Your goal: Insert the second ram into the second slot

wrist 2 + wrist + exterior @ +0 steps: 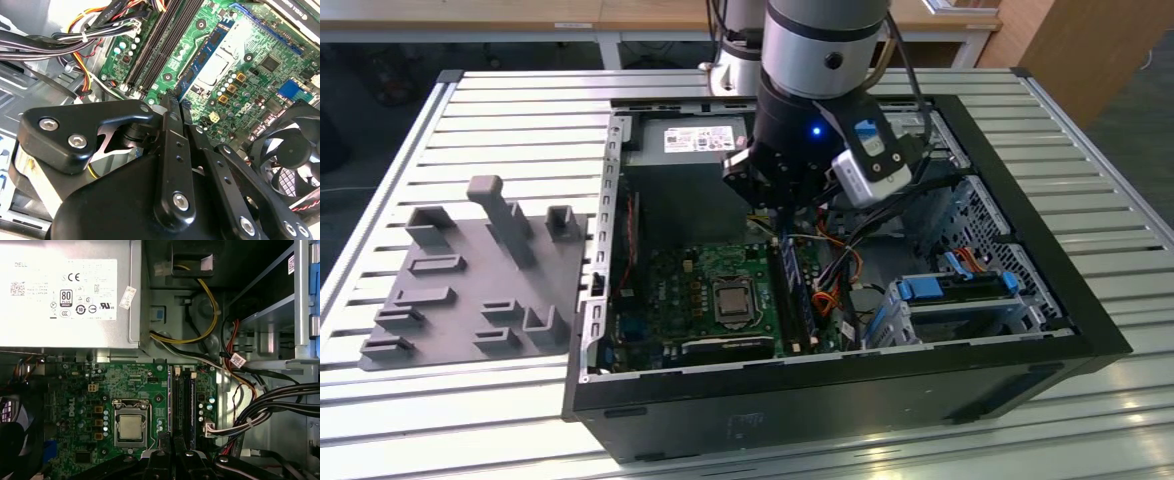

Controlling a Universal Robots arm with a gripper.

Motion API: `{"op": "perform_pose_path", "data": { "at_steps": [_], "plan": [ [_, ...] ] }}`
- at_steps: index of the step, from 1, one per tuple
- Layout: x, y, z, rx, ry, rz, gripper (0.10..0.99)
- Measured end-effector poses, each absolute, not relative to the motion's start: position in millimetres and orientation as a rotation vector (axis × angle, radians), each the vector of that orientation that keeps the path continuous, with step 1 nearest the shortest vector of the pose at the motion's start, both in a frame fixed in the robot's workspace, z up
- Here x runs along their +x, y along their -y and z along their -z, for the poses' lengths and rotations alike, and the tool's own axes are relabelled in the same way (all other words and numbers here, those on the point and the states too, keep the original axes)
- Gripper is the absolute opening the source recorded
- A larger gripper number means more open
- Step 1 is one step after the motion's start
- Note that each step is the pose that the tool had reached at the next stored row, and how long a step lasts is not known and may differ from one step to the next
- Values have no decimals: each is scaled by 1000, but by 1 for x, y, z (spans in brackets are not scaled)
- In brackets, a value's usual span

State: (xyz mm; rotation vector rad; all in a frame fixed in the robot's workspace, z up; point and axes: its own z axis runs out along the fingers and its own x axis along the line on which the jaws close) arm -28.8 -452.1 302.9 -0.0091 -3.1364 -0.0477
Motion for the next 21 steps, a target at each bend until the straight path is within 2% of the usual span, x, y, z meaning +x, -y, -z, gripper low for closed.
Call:
{"op": "perform_pose_path", "data": {
  "at_steps": [21],
  "plan": [
    [-29,452,-295,-9,3133,48,137]
  ]
}}
